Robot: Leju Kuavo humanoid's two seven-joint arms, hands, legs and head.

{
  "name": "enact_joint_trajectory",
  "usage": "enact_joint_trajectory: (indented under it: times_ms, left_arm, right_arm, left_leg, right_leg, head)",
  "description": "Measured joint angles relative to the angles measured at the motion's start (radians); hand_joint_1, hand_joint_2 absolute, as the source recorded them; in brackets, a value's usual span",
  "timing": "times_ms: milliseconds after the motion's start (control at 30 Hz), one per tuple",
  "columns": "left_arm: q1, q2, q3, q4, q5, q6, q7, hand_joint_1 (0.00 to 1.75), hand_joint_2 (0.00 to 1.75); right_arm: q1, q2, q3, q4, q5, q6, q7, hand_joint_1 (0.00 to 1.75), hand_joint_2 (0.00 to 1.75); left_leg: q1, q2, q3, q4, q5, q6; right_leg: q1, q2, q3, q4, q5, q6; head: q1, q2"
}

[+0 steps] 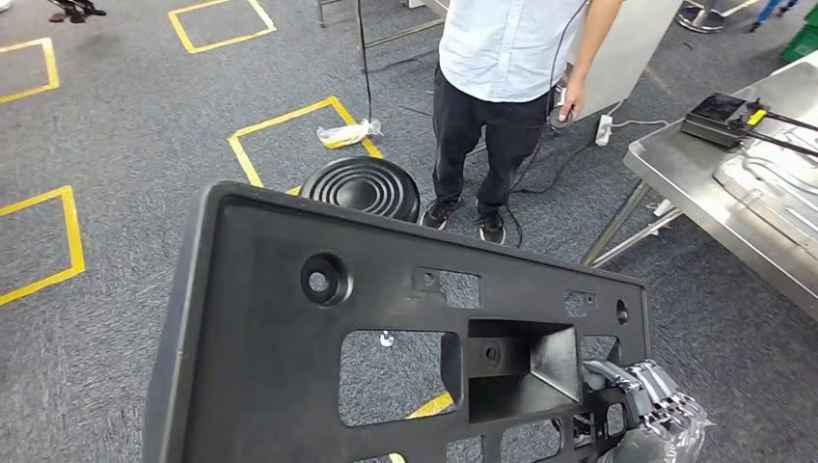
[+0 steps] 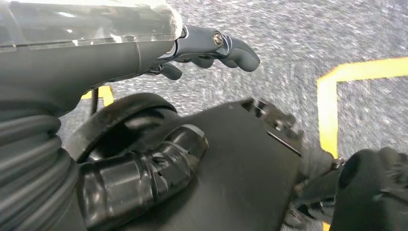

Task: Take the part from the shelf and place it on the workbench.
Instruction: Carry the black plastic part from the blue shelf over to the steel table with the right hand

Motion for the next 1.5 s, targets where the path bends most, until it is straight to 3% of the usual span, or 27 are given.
enact_joint_trajectory:
  times_ms: [67, 133, 167, 200, 233, 300, 367, 433, 500, 567, 600, 633, 667, 733, 800, 867, 900, 933, 1000, 1067, 1133, 1167, 1233, 1300, 1333, 1400, 1500]
  left_arm:
    - [0.0, 0.0, 0.001, 0.0, 0.0, 0.0, -0.001, 0.0, 1.75]
    - [0.0, 0.0, 0.003, 0.0, 0.003, 0.001, -0.001, 0.0, 1.75]
    - [0.0, 0.0, 0.004, 0.0, 0.005, 0.001, 0.0, 0.0, 1.75]
    - [0.0, 0.0, 0.004, 0.0, 0.007, 0.001, 0.002, 0.0, 1.75]
    - [0.0, 0.0, 0.005, 0.0, 0.008, 0.002, 0.003, 0.0, 1.75]
    - [0.0, 0.0, 0.008, 0.0, 0.01, 0.002, 0.005, 0.0, 1.75]
    - [0.0, 0.001, 0.011, 0.0, 0.01, 0.002, 0.006, 0.0, 1.75]
    - [-0.001, 0.001, 0.013, 0.0, 0.01, 0.003, 0.005, 0.0, 1.75]
    - [0.0, 0.001, 0.014, 0.0, 0.009, 0.004, 0.004, 0.0, 1.75]
    - [0.001, 0.002, 0.016, 0.0, 0.009, 0.005, 0.001, 0.0, 1.75]
    - [0.001, 0.002, 0.017, 0.0, 0.009, 0.006, -0.001, 0.0, 1.75]
    - [0.001, 0.002, 0.017, 0.0, 0.009, 0.007, -0.003, 0.0, 1.75]
    - [0.0, 0.002, 0.018, 0.0, 0.009, 0.009, -0.004, 0.0, 1.75]
    - [0.0, 0.002, 0.018, 0.0, 0.008, 0.01, -0.002, 0.0, 1.75]
    - [0.001, 0.002, 0.018, 0.0, 0.006, 0.009, 0.0, 0.0, 1.75]
    - [0.001, 0.002, 0.019, 0.0, 0.003, 0.008, 0.002, 0.0, 1.75]
    - [0.001, 0.002, 0.019, 0.0, 0.001, 0.008, 0.002, 0.0, 1.75]
    - [0.001, 0.001, 0.02, 0.0, 0.0, 0.008, 0.002, 0.0, 1.75]
    - [0.001, 0.0, 0.02, 0.0, -0.001, 0.008, 0.002, 0.0, 1.75]
    - [0.001, 0.0, 0.02, 0.0, -0.002, 0.008, 0.002, 0.0, 1.75]
    - [0.001, 0.0, 0.02, 0.0, -0.002, 0.008, 0.002, 0.0, 1.75]
    - [0.001, 0.0, 0.02, 0.0, -0.002, 0.008, 0.002, 0.0, 1.75]
    - [0.001, 0.0, 0.02, 0.0, -0.002, 0.008, 0.002, 0.0, 1.75]
    - [0.001, 0.0, 0.02, 0.0, -0.002, 0.008, 0.002, 0.0, 1.75]
    - [0.001, 0.0, 0.02, 0.0, -0.002, 0.008, 0.002, 0.0, 1.75]
    - [0.001, 0.0, 0.02, 0.0, -0.002, 0.008, 0.002, 0.0, 1.75]
    - [0.0, 0.0, 0.02, 0.0, -0.002, 0.009, 0.002, 0.0, 1.75]
  right_arm:
    - [-0.001, 0.0, -0.001, -0.001, 0.0, 0.0, 0.0, 1.75, 1.75]
    - [-0.002, 0.0, -0.001, 0.0, -0.001, 0.0, 0.0, 1.75, 1.75]
    - [-0.003, 0.0, -0.001, 0.002, 0.0, 0.0, 0.0, 1.75, 1.75]
    - [-0.006, 0.0, -0.001, 0.003, 0.0, 0.0, 0.0, 1.75, 1.75]
    - [-0.008, 0.0, -0.001, 0.004, 0.001, 0.0, 0.0, 1.75, 1.75]
    - [-0.016, 0.001, -0.001, 0.006, 0.003, 0.0, 0.0, 1.75, 1.75]
    - [-0.02, 0.002, 0.0, 0.008, 0.005, 0.0, 0.0, 1.75, 1.75]
    - [-0.02, 0.006, 0.0, 0.01, 0.006, 0.0, 0.0, 1.75, 1.75]
    - [-0.021, 0.011, 0.001, 0.01, 0.006, 0.0, 0.0, 1.75, 1.75]
    - [-0.022, 0.016, 0.002, 0.01, 0.005, 0.0, 0.0, 1.75, 1.75]
    - [-0.022, 0.017, 0.002, 0.01, 0.004, 0.0, 0.0, 1.75, 1.75]
    - [-0.022, 0.017, 0.002, 0.01, 0.003, 0.0, 0.0, 1.75, 1.75]
    - [-0.022, 0.018, 0.002, 0.01, 0.002, 0.0, 0.0, 1.75, 1.75]
    - [-0.021, 0.018, 0.002, 0.01, 0.0, 0.0, 0.0, 1.75, 1.75]
    - [-0.021, 0.018, 0.002, 0.009, -0.002, 0.0, 0.0, 1.75, 1.75]
    - [-0.017, 0.019, 0.002, 0.007, -0.008, 0.0, 0.0, 1.75, 1.75]
    - [-0.013, 0.019, 0.002, 0.004, -0.011, 0.0, 0.0, 1.75, 1.75]
    - [-0.009, 0.019, 0.001, -0.001, -0.014, 0.0, 0.0, 1.75, 1.75]
    - [-0.002, 0.019, 0.001, -0.008, -0.018, 0.0, 0.0, 1.75, 1.75]
    - [0.0, 0.018, 0.001, -0.012, -0.021, 0.0, 0.0, 1.75, 1.75]
    - [0.0, 0.018, 0.0, -0.013, -0.025, 0.0, 0.0, 1.75, 1.75]
    - [0.0, 0.018, 0.0, -0.012, -0.026, 0.0, 0.0, 1.75, 1.75]
    - [0.001, 0.018, 0.0, -0.013, -0.027, 0.0, 0.0, 1.75, 1.75]
    - [0.001, 0.018, 0.0, -0.013, -0.027, 0.0, 0.0, 1.75, 1.75]
    - [0.0, 0.018, 0.0, -0.013, -0.027, 0.0, 0.0, 1.75, 1.75]
    - [0.0, 0.018, 0.0, -0.013, -0.028, 0.0, 0.0, 1.75, 1.75]
    - [0.001, 0.018, -0.002, -0.015, -0.03, 0.0, 0.0, 1.75, 1.75]
  left_leg:
    - [-0.004, 0.029, -0.001, 0.0, 0.0, 0.006]
    - [-0.006, 0.057, -0.002, 0.002, -0.003, 0.008]
    - [-0.006, 0.07, -0.002, 0.002, -0.005, 0.007]
    - [-0.006, 0.082, 0.0, 0.003, -0.008, 0.005]
    - [-0.006, 0.091, 0.004, 0.005, -0.012, 0.001]
    - [-0.009, 0.107, 0.007, 0.009, -0.019, -0.008]
    - [-0.013, 0.12, 0.011, 0.011, -0.024, -0.018]
    - [-0.012, 0.13, 0.017, 0.011, -0.03, -0.028]
    - [-0.008, 0.101, 0.004, 0.049, -0.061, -0.039]
    - [-0.005, 0.056, -0.05, 0.166, -0.122, -0.045]
    - [-0.005, 0.046, -0.084, 0.235, -0.149, -0.046]
    - [-0.005, 0.042, -0.109, 0.286, -0.162, -0.046]
    - [-0.005, 0.041, -0.118, 0.301, -0.152, -0.045]
    - [-0.005, 0.029, -0.085, 0.216, -0.081, -0.037]
    - [-0.004, -0.017, -0.034, 0.087, -0.019, -0.026]
    - [-0.005, -0.05, -0.013, 0.032, -0.011, -0.019]
    - [-0.006, -0.048, -0.012, 0.026, -0.011, -0.017]
    - [-0.004, -0.039, -0.01, 0.021, -0.01, -0.013]
    - [0.0, -0.015, -0.006, 0.008, -0.001, -0.002]
    - [0.001, 0.016, -0.004, 0.0, 0.003, 0.007]
    - [-0.001, 0.047, -0.006, 0.0, 0.002, 0.01]
    - [-0.001, 0.062, -0.006, 0.001, 0.001, 0.01]
    - [-0.001, 0.086, -0.004, 0.001, -0.002, 0.008]
    - [-0.001, 0.102, 0.001, 0.003, -0.006, 0.003]
    - [-0.003, 0.108, 0.003, 0.004, -0.009, 0.0]
    - [-0.008, 0.121, 0.008, 0.007, -0.015, -0.009]
    - [-0.01, 0.138, 0.013, 0.011, -0.024, -0.025]
  right_leg:
    - [-0.001, -0.044, -0.058, 0.123, -0.065, 0.005]
    - [-0.005, -0.055, -0.094, 0.207, -0.09, 0.01]
    - [-0.008, -0.06, -0.087, 0.199, -0.075, 0.012]
    - [-0.01, -0.067, -0.06, 0.152, -0.046, 0.013]
    - [-0.011, -0.082, -0.021, 0.08, -0.014, 0.013]
    - [-0.005, -0.117, 0.041, -0.033, 0.02, 0.007]
    - [0.003, -0.125, 0.052, -0.06, 0.019, -0.003]
    - [0.001, -0.106, 0.051, -0.065, 0.021, -0.013]
    - [-0.004, -0.087, 0.054, -0.071, 0.025, -0.025]
    - [-0.005, -0.068, 0.055, -0.073, 0.027, -0.033]
    - [-0.004, -0.058, 0.054, -0.072, 0.027, -0.035]
    - [-0.003, -0.046, 0.055, -0.072, 0.027, -0.036]
    - [-0.002, -0.032, 0.056, -0.071, 0.026, -0.036]
    - [-0.001, -0.003, 0.059, -0.069, 0.026, -0.036]
    - [-0.001, 0.023, 0.058, -0.067, 0.027, -0.033]
    - [-0.004, 0.042, 0.049, -0.065, 0.031, -0.023]
    - [-0.005, 0.051, 0.044, -0.066, 0.035, -0.016]
    - [-0.006, 0.059, 0.041, -0.067, 0.038, -0.009]
    - [-0.002, 0.029, 0.031, -0.05, 0.024, 0.001]
    - [0.0, -0.031, -0.013, 0.045, -0.033, 0.007]
    - [-0.005, -0.054, -0.074, 0.173, -0.09, 0.014]
    - [-0.007, -0.057, -0.088, 0.205, -0.094, 0.017]
    - [-0.011, -0.064, -0.064, 0.165, -0.056, 0.02]
    - [-0.013, -0.086, 0.002, 0.046, 0.002, 0.02]
    - [-0.009, -0.106, 0.031, -0.007, 0.017, 0.017]
    - [-0.003, -0.129, 0.062, -0.068, 0.029, 0.009]
    - [-0.001, -0.107, 0.059, -0.076, 0.029, -0.005]
  head:
    - [0.003, 0.0]
    - [0.003, 0.0]
    - [0.003, 0.0]
    - [0.003, 0.0]
    - [0.003, 0.0]
    - [0.002, 0.0]
    - [0.002, 0.0]
    - [0.002, 0.0]
    - [0.001, 0.0]
    - [-0.001, 0.0]
    - [-0.001, 0.0]
    - [-0.001, 0.0]
    - [-0.001, 0.0]
    - [-0.001, 0.0]
    - [0.0, 0.0]
    - [0.0, 0.0]
    - [0.0, 0.0]
    - [-0.001, 0.0]
    - [0.002, 0.0]
    - [0.005, 0.0]
    - [0.007, 0.0]
    - [0.007, 0.0]
    - [0.007, 0.0]
    - [0.007, 0.0]
    - [0.007, 0.0]
    - [0.006, 0.0]
    - [0.006, 0.0]
